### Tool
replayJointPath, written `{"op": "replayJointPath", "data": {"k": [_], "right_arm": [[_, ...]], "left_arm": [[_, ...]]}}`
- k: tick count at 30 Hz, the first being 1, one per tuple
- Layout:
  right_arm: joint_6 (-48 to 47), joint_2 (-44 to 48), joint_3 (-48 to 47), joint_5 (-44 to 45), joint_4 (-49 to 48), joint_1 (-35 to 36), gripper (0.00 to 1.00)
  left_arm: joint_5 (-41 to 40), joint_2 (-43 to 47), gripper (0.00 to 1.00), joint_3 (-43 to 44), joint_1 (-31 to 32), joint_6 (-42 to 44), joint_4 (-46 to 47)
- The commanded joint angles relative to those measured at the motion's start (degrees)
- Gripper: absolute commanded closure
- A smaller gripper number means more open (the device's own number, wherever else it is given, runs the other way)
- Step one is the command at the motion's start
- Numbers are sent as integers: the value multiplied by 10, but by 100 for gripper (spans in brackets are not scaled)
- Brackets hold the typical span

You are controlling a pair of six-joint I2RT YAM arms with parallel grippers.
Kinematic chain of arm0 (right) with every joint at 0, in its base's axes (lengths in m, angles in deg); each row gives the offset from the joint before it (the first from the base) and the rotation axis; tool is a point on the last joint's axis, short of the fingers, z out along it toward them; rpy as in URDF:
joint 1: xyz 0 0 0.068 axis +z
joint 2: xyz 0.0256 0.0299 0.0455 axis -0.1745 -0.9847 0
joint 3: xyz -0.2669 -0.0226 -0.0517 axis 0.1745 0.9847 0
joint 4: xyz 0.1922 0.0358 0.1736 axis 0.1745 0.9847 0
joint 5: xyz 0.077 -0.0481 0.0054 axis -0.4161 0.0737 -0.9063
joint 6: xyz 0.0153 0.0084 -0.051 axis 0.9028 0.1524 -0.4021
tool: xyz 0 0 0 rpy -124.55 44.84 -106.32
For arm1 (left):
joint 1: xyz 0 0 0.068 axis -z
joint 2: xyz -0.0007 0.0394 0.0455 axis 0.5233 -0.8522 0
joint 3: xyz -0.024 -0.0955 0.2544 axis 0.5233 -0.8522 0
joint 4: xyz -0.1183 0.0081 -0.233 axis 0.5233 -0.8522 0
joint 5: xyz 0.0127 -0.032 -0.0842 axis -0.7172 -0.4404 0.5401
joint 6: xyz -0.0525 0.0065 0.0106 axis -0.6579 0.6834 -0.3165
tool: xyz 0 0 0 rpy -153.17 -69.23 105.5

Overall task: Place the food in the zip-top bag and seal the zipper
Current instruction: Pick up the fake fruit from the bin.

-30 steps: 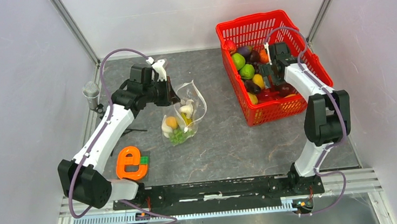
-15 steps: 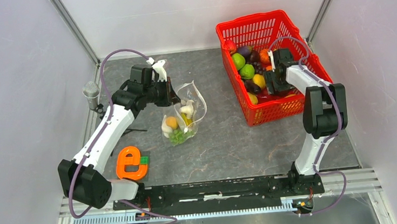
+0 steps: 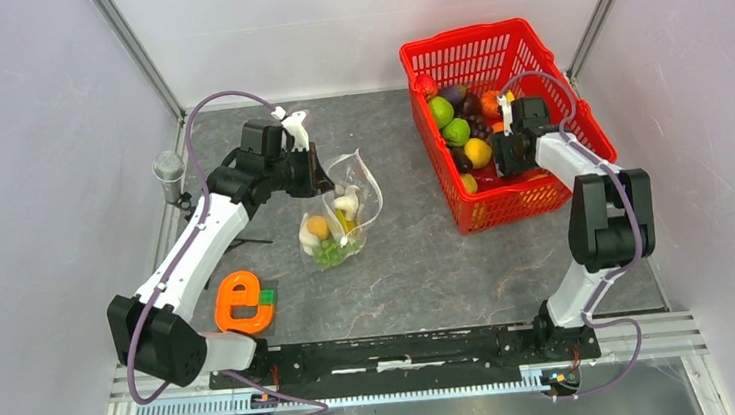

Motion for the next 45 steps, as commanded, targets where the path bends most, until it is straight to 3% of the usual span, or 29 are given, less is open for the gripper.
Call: {"op": "replayJointPath", "data": {"k": [1,12,18,24,26,35,39,42,44,45], "right_arm": [[12,55,22,-65,-53,1,56],[52,115,95,-210,-133,1,57],[73,112,114,-332,-192,1,51],[112,57,88,-239,-175,1,46],[115,49,78,-224,-171,1,39],[97,50,60,-241,-147,1,19],[119,50,69,-243,-169,2,15],[140,49,86,-243,-194,1,18],[144,49,92,-233,-196,2,28],[145,52,95,-226,-198,1,39]], "left_arm": [[17,5,98,2,0,-11,29],[26,6,98,-4,0,-16,36],[31,4,98,-2,0,-18,38],[35,9,98,-7,0,-18,42],[34,12,98,-9,0,-17,41],[37,7,98,-7,0,-19,42],[42,5,98,-9,0,-21,44],[38,8,98,-10,0,-20,43],[34,10,98,-11,0,-18,43],[32,11,98,-11,0,-18,42]]}}
